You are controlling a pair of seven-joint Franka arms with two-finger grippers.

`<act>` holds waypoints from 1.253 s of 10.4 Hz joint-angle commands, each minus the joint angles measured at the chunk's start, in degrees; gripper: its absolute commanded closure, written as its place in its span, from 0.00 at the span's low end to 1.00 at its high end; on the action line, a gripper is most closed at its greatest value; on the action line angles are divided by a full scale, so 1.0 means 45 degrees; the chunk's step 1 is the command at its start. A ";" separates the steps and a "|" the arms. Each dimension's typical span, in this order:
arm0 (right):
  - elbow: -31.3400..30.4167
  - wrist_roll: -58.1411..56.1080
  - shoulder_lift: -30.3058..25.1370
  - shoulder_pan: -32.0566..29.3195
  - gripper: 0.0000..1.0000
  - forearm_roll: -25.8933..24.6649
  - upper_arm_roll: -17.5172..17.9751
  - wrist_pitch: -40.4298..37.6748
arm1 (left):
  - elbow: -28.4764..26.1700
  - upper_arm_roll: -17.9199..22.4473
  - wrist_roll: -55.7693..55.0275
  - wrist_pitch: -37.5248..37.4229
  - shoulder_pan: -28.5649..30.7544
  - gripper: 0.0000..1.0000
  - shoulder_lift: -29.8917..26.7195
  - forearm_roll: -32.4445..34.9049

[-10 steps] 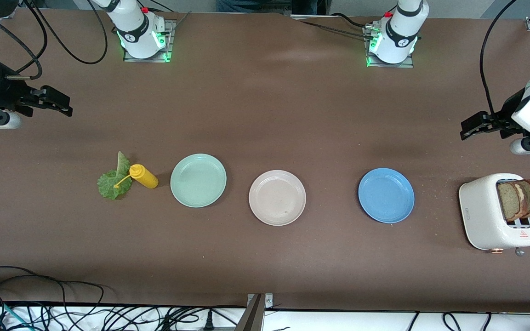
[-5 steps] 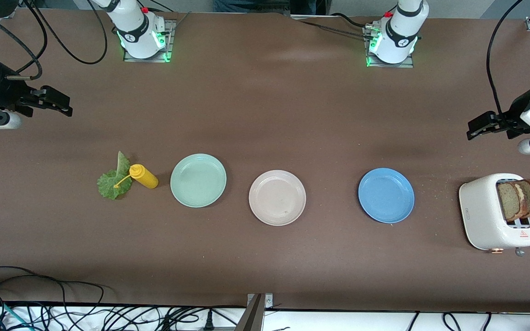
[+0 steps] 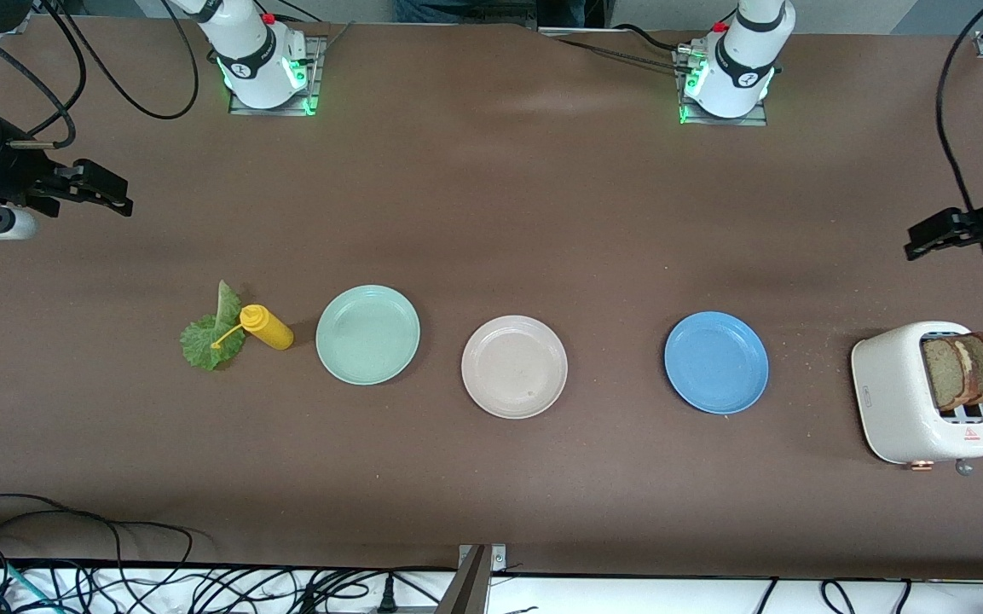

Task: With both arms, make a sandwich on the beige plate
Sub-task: 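Move the left gripper over the toast slices in the toaster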

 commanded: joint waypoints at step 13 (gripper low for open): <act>0.0141 -0.0077 0.0033 0.0000 0.00 0.0097 -0.0038 0.0008 | 0.1913 -0.0131 0.1817 0.2243 0.2391 0.01 0.4653 0.0354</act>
